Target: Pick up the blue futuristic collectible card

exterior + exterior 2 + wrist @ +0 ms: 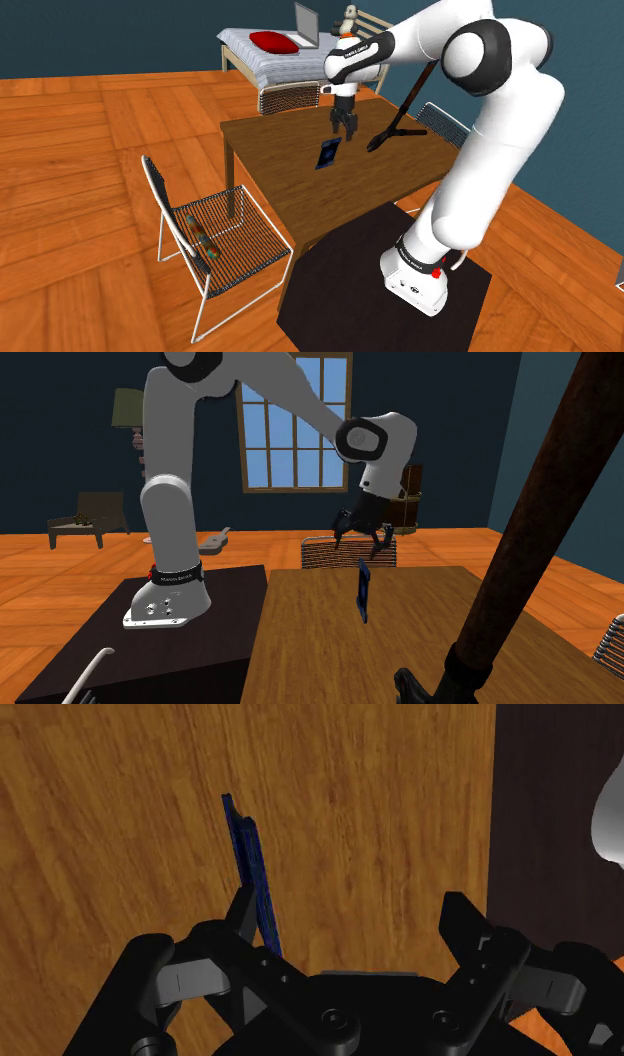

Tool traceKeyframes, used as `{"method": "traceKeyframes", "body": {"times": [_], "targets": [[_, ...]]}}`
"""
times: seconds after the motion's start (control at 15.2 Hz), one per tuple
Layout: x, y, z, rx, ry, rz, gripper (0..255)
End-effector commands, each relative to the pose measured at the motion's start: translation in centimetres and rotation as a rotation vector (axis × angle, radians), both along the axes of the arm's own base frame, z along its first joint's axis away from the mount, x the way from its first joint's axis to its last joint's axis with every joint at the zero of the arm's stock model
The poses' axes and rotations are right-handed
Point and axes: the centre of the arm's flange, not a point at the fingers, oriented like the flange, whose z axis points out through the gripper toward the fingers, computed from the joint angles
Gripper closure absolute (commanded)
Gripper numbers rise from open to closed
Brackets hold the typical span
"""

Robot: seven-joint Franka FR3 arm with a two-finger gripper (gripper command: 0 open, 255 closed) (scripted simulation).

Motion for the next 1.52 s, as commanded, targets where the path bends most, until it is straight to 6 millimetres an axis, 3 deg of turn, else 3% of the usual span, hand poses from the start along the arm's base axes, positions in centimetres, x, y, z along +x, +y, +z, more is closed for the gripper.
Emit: {"method": "traceKeyframes", "body": {"times": [0.0,0.13,0.59,0.73,0.79,1.45], "targets": [[2.1,-0.1,-2.0,0.012,0.006,0.094,0],[3.4,0.0,-3.3,0.019,0.01,0.153,0],[3.4,0.0,-7.3,0.019,0.01,0.153,0],[3.4,0.0,-7.3,0.019,0.01,0.153,0],[3.6,0.0,-7.2,0.019,0.01,0.153,255],[3.4,0.0,-6.7,0.019,0.01,0.153,255]]}}
